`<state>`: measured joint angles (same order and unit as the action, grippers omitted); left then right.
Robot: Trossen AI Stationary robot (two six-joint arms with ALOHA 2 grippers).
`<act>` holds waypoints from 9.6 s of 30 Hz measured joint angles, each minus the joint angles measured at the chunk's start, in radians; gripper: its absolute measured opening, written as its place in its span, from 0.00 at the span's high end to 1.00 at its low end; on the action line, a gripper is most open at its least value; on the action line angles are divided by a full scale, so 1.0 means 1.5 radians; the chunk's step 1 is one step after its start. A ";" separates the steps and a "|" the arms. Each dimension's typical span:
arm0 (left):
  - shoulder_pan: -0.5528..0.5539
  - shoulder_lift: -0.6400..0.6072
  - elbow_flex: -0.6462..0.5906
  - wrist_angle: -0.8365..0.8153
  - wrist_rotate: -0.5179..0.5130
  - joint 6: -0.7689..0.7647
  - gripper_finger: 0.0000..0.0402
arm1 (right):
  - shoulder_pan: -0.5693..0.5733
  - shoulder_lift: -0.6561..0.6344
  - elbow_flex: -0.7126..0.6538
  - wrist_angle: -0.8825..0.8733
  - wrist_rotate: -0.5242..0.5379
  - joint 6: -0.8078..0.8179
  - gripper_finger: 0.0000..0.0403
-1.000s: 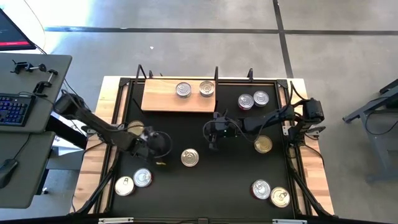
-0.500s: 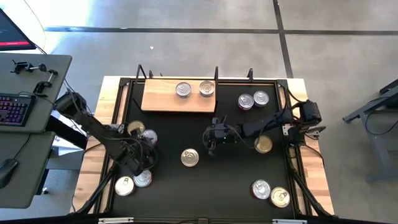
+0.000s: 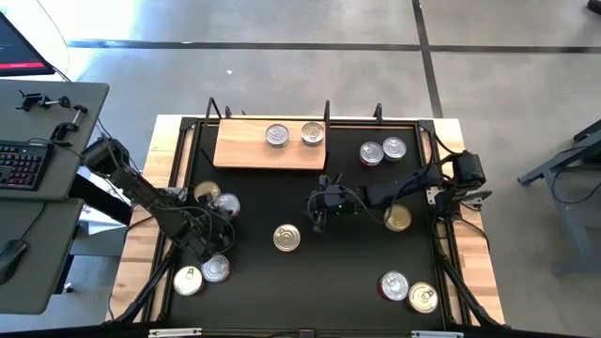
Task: Stack canned seafood by type on shelf
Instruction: Put the red tuna can on the shelf, then adjust the green tuna can on the shelf, then put the red tuna can on the shelf aligned with the red tuna can
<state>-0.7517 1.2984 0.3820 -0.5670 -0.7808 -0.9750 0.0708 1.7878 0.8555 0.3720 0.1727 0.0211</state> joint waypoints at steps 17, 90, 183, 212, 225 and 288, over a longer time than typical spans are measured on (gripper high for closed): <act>0.030 0.004 0.108 0.026 0.042 0.191 1.00 | 0.000 0.000 0.000 0.005 -0.001 -0.002 0.52; 0.860 0.002 0.132 0.287 0.163 1.020 1.00 | 0.014 0.000 0.000 0.054 -0.001 -0.102 0.52; 0.491 -0.055 0.294 0.127 0.455 0.754 0.94 | 0.020 0.000 0.000 0.076 -0.006 -0.060 0.52; 0.151 -0.075 0.093 0.031 0.156 0.169 0.94 | 0.028 0.000 0.000 0.087 -0.017 0.022 0.52; 0.161 -0.075 -0.043 0.520 0.128 0.460 0.94 | 0.044 0.000 0.000 0.119 0.010 0.073 0.52; 0.161 -0.074 -0.043 0.621 0.181 0.570 0.94 | 0.295 -0.098 0.170 -1.168 0.063 0.660 0.52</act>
<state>-0.5102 1.1870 0.3172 0.3637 -0.5090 -0.1200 0.5134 1.6415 1.1107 -1.3799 0.2667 1.0108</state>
